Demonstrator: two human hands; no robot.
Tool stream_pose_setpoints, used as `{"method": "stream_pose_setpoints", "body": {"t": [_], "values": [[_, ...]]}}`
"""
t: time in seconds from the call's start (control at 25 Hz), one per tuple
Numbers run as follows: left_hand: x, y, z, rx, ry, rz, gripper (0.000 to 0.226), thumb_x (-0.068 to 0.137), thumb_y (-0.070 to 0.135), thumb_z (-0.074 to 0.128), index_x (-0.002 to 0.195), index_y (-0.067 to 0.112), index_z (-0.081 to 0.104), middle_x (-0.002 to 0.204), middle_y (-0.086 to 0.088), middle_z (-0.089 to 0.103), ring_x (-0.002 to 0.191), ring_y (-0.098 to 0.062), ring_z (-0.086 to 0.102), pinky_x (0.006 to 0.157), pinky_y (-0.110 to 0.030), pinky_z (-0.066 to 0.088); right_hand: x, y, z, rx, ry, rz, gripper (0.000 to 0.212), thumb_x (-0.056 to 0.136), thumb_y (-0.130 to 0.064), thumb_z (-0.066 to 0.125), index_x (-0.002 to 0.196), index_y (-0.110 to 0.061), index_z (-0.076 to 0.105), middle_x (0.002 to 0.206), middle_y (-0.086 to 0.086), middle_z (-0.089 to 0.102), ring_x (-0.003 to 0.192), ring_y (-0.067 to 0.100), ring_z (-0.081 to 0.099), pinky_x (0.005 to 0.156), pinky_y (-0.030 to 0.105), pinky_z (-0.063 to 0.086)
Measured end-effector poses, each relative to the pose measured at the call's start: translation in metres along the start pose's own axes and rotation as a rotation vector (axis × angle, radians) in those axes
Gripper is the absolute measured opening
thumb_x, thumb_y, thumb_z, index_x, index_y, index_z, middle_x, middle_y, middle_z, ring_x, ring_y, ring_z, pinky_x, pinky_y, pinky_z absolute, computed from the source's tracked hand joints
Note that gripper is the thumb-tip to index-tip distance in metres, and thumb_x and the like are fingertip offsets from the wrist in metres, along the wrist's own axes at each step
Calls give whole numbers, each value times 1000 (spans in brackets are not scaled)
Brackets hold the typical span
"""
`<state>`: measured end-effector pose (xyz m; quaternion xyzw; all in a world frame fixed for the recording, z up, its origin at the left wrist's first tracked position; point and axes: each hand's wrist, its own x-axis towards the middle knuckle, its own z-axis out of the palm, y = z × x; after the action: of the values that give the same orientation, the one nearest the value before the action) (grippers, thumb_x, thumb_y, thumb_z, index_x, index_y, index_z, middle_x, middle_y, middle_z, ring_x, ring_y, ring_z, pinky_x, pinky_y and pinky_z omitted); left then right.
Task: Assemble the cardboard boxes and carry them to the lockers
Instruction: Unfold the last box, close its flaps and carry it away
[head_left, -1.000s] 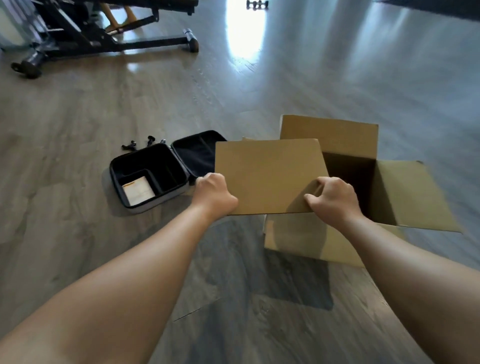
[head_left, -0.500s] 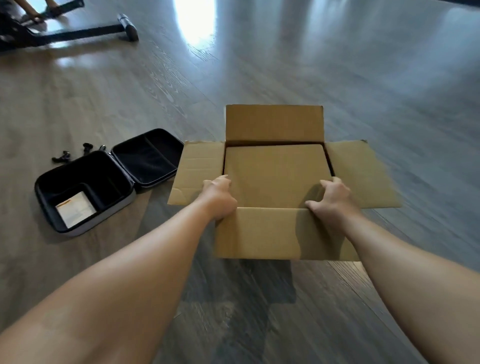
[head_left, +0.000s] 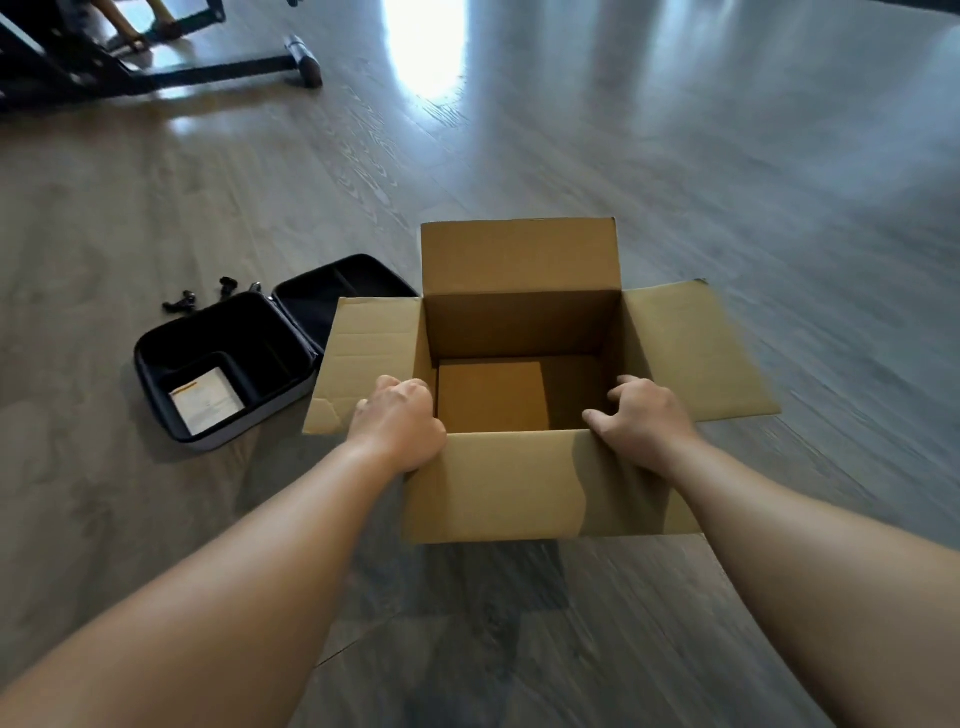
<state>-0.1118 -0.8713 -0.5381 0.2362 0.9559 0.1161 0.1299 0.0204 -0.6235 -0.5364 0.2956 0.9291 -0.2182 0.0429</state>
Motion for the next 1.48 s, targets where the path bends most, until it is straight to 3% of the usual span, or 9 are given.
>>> {"method": "stream_pose_setpoints", "body": {"t": [0.24, 0.56, 0.84, 0.96, 1.04, 1.16, 1.28, 1.4, 1.48], "values": [[-47, -63, -16, 34, 5, -83, 35, 85, 19, 49, 116, 14, 64, 129, 2, 58, 125, -21, 41, 98, -43, 39, -14, -55, 25, -72, -138, -110, 50, 93, -53, 64, 114, -9, 70, 126, 8, 68, 114, 27, 63, 95, 41, 54], [-89, -134, -29, -41, 55, -166, 41, 89, 18, 48, 128, 14, 59, 150, 4, 44, 132, -25, 34, 105, -49, 38, -27, -102, 40, -163, -106, -350, 61, 94, -46, 66, 143, -11, 57, 155, 0, 48, 138, 24, 50, 108, 36, 47], [-102, -166, -39, 103, 92, -296, 44, 94, 35, 48, 131, 12, 51, 157, -8, 35, 142, -31, 28, 109, -51, 33, -26, -80, 31, -228, 32, -140, 38, 89, -41, 67, 116, -15, 65, 126, 6, 58, 123, 28, 54, 101, 51, 47], [-103, -172, -39, 33, 25, -501, 65, 92, 47, 50, 142, 6, 39, 157, -22, 27, 145, -43, 22, 114, -56, 29, -29, -61, 24, -305, 1, 32, 65, 88, -61, 61, 141, -25, 51, 150, 15, 43, 142, 37, 37, 111, 61, 33], [-101, -173, -41, -11, 26, -561, 67, 88, 50, 54, 137, 5, 42, 145, -25, 38, 133, -45, 38, 107, -59, 36, -29, -50, 20, -275, -6, 157, 75, 83, -73, 57, 144, -30, 46, 151, 21, 41, 140, 44, 37, 110, 63, 34], [-103, -169, -46, 3, 122, -526, 57, 85, 44, 58, 122, 2, 52, 130, -23, 49, 118, -41, 48, 97, -50, 45, -33, -50, 11, -231, -6, 226, 68, 77, -73, 57, 126, -26, 58, 131, 15, 58, 123, 41, 52, 103, 59, 40], [-107, -160, -58, 86, 277, -450, 52, 83, 30, 58, 121, -4, 51, 128, -25, 50, 117, -41, 48, 91, -48, 47, -42, -63, 4, -203, 185, 202, 52, 84, -52, 60, 120, -14, 63, 123, 18, 62, 116, 41, 55, 97, 52, 39], [-107, -152, -67, 231, 435, -237, 56, 82, 14, 60, 131, -10, 48, 135, -30, 50, 121, -43, 49, 95, -47, 51, -47, -73, -3, -169, 486, -69, 48, 85, -32, 66, 123, -3, 62, 120, 22, 65, 108, 42, 61, 94, 51, 40], [-104, -150, -65, 204, 495, -61, 63, 82, 6, 61, 141, -11, 43, 143, -30, 46, 129, -43, 48, 101, -48, 50, -48, -81, -2, -143, 542, -290, 60, 84, -26, 69, 135, 1, 56, 127, 24, 65, 111, 42, 64, 99, 52, 43]]}}
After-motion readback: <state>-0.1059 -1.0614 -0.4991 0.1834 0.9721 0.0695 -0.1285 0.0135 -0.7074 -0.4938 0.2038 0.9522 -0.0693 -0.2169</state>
